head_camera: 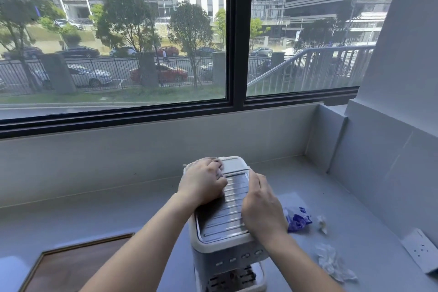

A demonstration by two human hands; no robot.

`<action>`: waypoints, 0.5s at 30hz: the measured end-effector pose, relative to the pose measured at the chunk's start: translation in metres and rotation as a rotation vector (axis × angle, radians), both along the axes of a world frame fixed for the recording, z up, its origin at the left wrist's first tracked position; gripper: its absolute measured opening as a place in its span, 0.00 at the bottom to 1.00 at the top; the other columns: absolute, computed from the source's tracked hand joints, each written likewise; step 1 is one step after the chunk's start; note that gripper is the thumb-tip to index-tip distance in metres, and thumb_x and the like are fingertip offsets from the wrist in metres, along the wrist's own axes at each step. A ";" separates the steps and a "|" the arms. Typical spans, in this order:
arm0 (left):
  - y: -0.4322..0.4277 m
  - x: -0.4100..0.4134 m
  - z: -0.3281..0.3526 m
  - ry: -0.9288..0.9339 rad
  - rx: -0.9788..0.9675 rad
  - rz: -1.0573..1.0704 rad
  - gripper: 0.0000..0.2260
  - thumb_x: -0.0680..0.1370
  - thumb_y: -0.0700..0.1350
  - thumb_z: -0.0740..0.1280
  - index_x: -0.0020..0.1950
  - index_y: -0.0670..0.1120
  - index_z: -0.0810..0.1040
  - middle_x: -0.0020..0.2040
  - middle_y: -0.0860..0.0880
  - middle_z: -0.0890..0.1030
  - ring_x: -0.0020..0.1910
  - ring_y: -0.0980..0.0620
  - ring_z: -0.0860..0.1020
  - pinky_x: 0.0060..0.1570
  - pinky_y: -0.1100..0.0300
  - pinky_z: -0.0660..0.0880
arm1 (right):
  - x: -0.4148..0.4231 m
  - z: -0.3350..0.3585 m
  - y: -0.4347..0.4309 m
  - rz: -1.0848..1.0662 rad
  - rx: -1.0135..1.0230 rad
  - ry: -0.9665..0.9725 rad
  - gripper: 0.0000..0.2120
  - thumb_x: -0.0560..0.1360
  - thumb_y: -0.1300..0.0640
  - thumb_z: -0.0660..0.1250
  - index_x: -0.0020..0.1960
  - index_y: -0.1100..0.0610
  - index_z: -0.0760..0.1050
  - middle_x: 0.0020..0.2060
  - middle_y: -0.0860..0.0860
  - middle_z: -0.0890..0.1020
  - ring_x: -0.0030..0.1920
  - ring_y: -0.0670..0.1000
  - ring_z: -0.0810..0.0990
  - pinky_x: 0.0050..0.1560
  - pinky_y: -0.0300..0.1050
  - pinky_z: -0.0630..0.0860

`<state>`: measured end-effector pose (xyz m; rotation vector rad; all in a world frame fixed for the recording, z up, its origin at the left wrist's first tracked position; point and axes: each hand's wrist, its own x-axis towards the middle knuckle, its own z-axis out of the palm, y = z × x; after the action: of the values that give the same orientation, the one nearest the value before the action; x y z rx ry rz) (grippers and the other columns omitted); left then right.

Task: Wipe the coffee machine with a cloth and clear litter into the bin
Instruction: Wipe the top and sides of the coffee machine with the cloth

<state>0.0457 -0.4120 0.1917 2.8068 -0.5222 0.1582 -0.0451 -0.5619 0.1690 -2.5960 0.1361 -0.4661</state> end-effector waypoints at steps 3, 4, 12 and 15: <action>0.017 -0.033 -0.009 -0.076 0.019 0.057 0.19 0.75 0.53 0.58 0.63 0.49 0.75 0.65 0.48 0.76 0.67 0.48 0.68 0.72 0.56 0.59 | 0.001 0.001 -0.001 0.007 -0.029 -0.008 0.26 0.78 0.62 0.52 0.76 0.57 0.59 0.68 0.51 0.70 0.63 0.54 0.72 0.56 0.50 0.74; 0.019 -0.045 -0.012 -0.081 0.007 0.070 0.20 0.74 0.53 0.57 0.63 0.48 0.74 0.65 0.48 0.75 0.68 0.48 0.68 0.73 0.56 0.58 | 0.001 0.001 -0.001 0.010 -0.027 -0.015 0.26 0.78 0.62 0.53 0.76 0.57 0.59 0.67 0.51 0.70 0.63 0.55 0.72 0.56 0.50 0.74; 0.014 -0.111 -0.023 -0.208 -0.152 0.013 0.21 0.71 0.50 0.59 0.61 0.45 0.78 0.60 0.47 0.80 0.64 0.45 0.73 0.71 0.52 0.64 | -0.001 0.002 -0.002 0.045 0.124 -0.087 0.23 0.77 0.64 0.53 0.72 0.54 0.66 0.64 0.52 0.75 0.59 0.58 0.76 0.54 0.52 0.75; -0.002 -0.128 -0.023 -0.195 -0.134 -0.050 0.28 0.71 0.52 0.58 0.70 0.46 0.72 0.66 0.47 0.78 0.68 0.46 0.72 0.71 0.51 0.64 | 0.001 0.006 -0.007 0.067 0.258 -0.076 0.18 0.80 0.59 0.57 0.68 0.51 0.72 0.66 0.49 0.77 0.63 0.54 0.76 0.58 0.49 0.72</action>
<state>-0.0827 -0.4140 0.1692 2.6594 -0.6011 0.4432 -0.0445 -0.5688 0.1746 -2.3202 0.0780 -0.4882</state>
